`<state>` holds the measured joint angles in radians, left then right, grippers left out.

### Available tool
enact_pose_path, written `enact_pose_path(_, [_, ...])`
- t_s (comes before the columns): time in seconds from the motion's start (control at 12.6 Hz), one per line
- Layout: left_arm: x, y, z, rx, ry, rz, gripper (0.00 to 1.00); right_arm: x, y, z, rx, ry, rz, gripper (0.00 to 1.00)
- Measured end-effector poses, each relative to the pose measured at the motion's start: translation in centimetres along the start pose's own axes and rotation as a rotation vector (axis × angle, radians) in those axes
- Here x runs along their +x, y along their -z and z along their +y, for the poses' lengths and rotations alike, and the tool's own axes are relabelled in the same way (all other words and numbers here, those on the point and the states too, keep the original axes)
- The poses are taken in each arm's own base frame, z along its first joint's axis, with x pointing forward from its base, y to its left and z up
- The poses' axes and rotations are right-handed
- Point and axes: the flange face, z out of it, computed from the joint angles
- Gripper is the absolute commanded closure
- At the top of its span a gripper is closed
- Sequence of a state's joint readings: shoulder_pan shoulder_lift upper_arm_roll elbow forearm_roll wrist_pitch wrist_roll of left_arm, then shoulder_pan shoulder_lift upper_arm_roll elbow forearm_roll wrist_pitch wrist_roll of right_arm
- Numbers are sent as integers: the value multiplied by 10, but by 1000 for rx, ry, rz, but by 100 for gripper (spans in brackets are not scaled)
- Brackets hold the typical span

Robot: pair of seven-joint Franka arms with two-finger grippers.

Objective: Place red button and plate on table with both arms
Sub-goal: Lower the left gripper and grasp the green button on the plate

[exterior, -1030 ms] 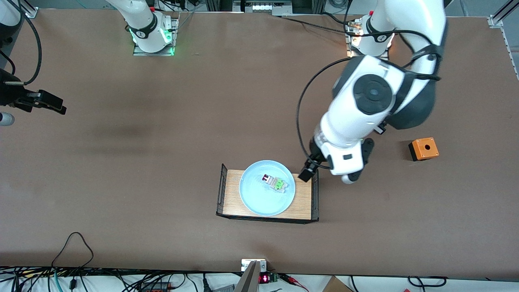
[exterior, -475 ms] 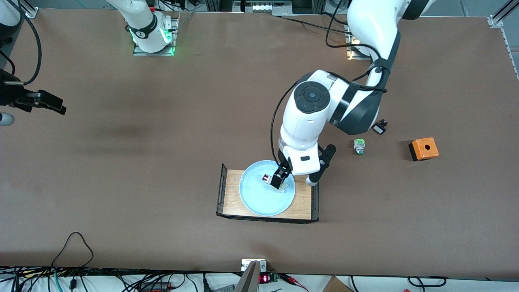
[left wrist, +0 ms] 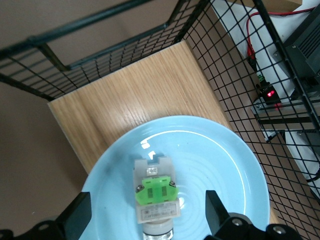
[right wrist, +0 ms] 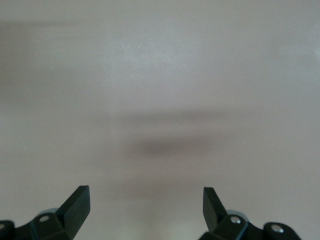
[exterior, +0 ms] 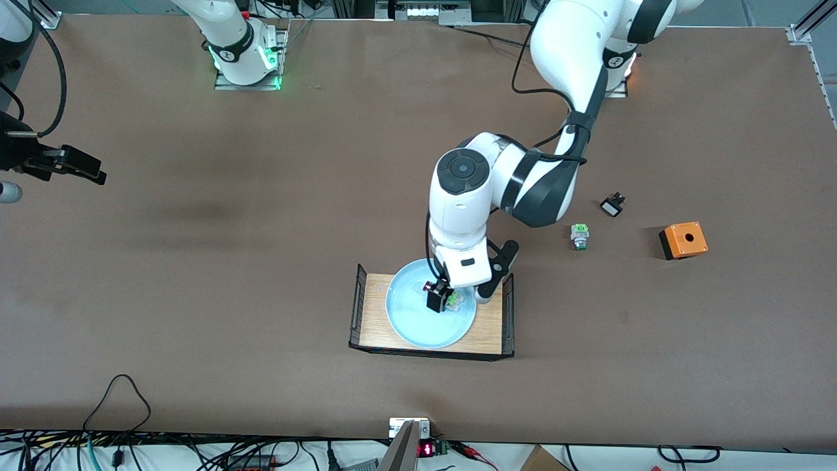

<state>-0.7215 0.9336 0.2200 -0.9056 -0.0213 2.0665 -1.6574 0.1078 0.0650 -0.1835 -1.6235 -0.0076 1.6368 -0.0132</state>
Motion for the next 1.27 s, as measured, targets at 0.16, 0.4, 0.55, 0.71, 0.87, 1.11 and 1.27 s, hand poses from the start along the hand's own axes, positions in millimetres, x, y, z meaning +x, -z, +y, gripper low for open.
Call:
enact_pose_path(0.16, [0,-6,2,-13,5,7,0,0,0,0,0,0,0,0])
enact_pose_path(0.4, [1,-4,5,-37,6,11,0,0,0,0,0,0,0,0])
enact_pose_path(0.55, [-3,-12,4,-44,-1,17,4,0,0,0,0,0,0,0])
enact_pose_path(0.71, [-8,-17,3,-46,-6,21,32,0,0,0,0,0,0,0])
enact_pose_path(0.87, [-10,-17,3,-48,-8,22,78,0,0,0,0,0,0,0])
enact_pose_path(1.11, [-9,-16,4,-50,-8,25,100,0,0,0,0,0,0,0])
enact_pose_path(1.27, [-7,-14,5,-55,-7,32,100,0,0,0,0,0,0,0])
